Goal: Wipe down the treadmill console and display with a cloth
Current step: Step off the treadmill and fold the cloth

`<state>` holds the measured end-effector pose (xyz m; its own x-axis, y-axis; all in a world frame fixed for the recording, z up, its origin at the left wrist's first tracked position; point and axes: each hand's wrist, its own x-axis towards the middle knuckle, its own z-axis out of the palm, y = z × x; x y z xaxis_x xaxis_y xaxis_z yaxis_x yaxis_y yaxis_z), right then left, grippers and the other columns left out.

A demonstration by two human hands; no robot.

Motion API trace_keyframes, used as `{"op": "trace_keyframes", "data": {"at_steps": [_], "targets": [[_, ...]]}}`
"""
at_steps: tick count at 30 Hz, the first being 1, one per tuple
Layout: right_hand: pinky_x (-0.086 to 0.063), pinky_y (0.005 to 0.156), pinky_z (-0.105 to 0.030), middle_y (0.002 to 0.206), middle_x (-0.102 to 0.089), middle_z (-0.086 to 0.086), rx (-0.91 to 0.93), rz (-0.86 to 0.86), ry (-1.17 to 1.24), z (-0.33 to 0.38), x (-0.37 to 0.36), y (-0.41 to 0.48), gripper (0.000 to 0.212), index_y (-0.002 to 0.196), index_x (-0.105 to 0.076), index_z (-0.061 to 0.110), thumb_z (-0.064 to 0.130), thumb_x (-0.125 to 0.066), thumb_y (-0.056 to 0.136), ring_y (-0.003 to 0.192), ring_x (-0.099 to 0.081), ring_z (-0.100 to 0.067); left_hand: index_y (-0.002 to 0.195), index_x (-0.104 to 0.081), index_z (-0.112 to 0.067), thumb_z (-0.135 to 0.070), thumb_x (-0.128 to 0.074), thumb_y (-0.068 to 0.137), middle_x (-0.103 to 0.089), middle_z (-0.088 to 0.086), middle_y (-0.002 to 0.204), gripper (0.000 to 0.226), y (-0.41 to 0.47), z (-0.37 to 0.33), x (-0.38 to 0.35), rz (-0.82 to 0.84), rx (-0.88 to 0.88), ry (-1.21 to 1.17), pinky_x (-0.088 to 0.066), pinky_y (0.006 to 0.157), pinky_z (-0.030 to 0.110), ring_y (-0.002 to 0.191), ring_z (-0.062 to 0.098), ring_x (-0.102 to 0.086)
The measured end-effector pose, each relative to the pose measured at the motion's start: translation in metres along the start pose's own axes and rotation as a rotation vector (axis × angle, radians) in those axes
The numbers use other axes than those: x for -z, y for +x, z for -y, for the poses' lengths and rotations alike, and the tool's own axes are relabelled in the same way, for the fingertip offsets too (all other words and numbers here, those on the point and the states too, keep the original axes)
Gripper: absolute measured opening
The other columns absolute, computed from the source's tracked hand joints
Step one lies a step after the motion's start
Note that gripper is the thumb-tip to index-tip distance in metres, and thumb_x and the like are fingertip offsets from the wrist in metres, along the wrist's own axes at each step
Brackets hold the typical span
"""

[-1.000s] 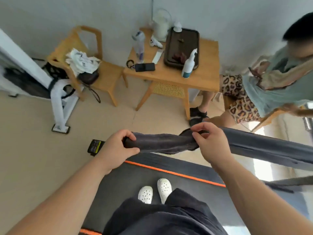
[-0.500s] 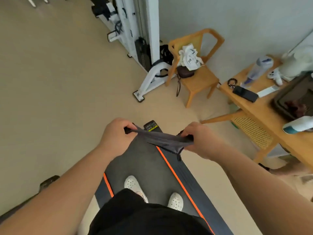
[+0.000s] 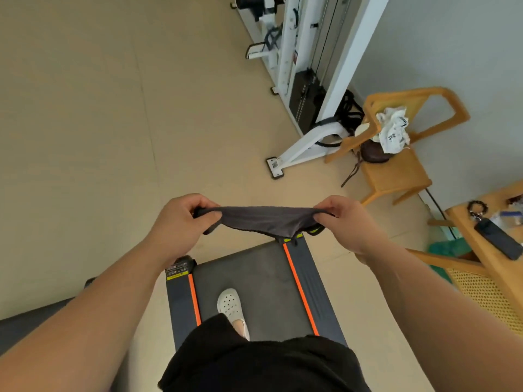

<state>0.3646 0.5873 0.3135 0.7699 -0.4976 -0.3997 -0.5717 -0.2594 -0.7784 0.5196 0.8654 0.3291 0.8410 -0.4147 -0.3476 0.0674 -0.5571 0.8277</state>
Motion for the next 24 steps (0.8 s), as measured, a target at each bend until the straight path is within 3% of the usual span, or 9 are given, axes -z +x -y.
{"op": "trace_keyframes", "data": {"at_steps": [2, 6, 9, 12, 17, 24], "targets": [[-0.048, 0.067, -0.014, 0.083, -0.076, 0.006, -0.027, -0.004, 0.085, 0.025, -0.005, 0.024, 0.014, 0.093, -0.074, 0.017, 0.004, -0.067, 0.092, 0.075, -0.066, -0.005, 0.084, -0.072, -0.014, -0.012, -0.069, 0.091, -0.073, 0.006, 0.085, 0.009, 0.028, -0.006, 0.019, 0.002, 0.007, -0.008, -0.05, 0.07, 0.032, 0.075, 0.016, -0.063], [-0.05, 0.077, -0.038, 0.089, -0.077, -0.005, -0.065, -0.064, 0.172, 0.057, -0.009, 0.074, 0.008, 0.091, -0.075, 0.019, 0.011, -0.071, 0.092, 0.081, -0.064, -0.019, 0.083, -0.071, -0.012, -0.012, -0.069, 0.092, -0.07, 0.006, 0.083, 0.009, 0.085, -0.021, 0.035, -0.073, 0.016, -0.087, -0.048, 0.066, 0.028, 0.072, 0.014, -0.06], [-0.052, 0.078, -0.043, 0.091, -0.077, -0.006, -0.065, -0.081, 0.195, 0.076, -0.009, 0.116, 0.01, 0.088, -0.076, 0.023, 0.016, -0.071, 0.092, 0.086, -0.066, -0.025, 0.083, -0.072, -0.012, -0.013, -0.07, 0.092, -0.07, 0.005, 0.08, 0.009, 0.125, -0.034, 0.041, -0.058, 0.036, -0.114, -0.048, 0.064, 0.027, 0.071, 0.013, -0.061], [-0.057, 0.087, -0.048, 0.091, -0.077, -0.004, -0.047, -0.046, 0.266, 0.096, -0.006, 0.163, 0.01, 0.09, -0.075, 0.023, 0.017, -0.069, 0.095, 0.087, -0.068, -0.025, 0.084, -0.071, -0.008, -0.013, -0.071, 0.092, -0.069, 0.006, 0.08, 0.009, 0.17, -0.046, 0.049, 0.066, 0.058, -0.077, -0.048, 0.067, 0.031, 0.073, 0.016, -0.06], [-0.062, 0.084, -0.045, 0.087, -0.076, -0.004, -0.045, -0.003, 0.34, 0.13, 0.002, 0.251, 0.006, 0.097, -0.073, 0.014, 0.014, -0.067, 0.098, 0.086, -0.07, -0.023, 0.086, -0.071, -0.008, -0.012, -0.07, 0.093, -0.07, 0.009, 0.083, 0.008, 0.243, -0.069, 0.062, 0.062, 0.101, -0.118, -0.056, 0.076, 0.043, 0.075, 0.02, -0.063], [-0.064, 0.083, -0.045, 0.093, -0.077, -0.009, -0.106, -0.026, 0.399, 0.148, 0.008, 0.35, 0.005, 0.1, -0.071, 0.011, 0.01, -0.067, 0.098, 0.096, -0.074, -0.029, 0.09, -0.074, -0.013, -0.007, -0.07, 0.091, -0.076, 0.008, 0.09, 0.007, 0.351, -0.088, 0.059, 0.064, 0.122, -0.11, -0.061, 0.079, 0.04, 0.082, 0.022, -0.071]]}}
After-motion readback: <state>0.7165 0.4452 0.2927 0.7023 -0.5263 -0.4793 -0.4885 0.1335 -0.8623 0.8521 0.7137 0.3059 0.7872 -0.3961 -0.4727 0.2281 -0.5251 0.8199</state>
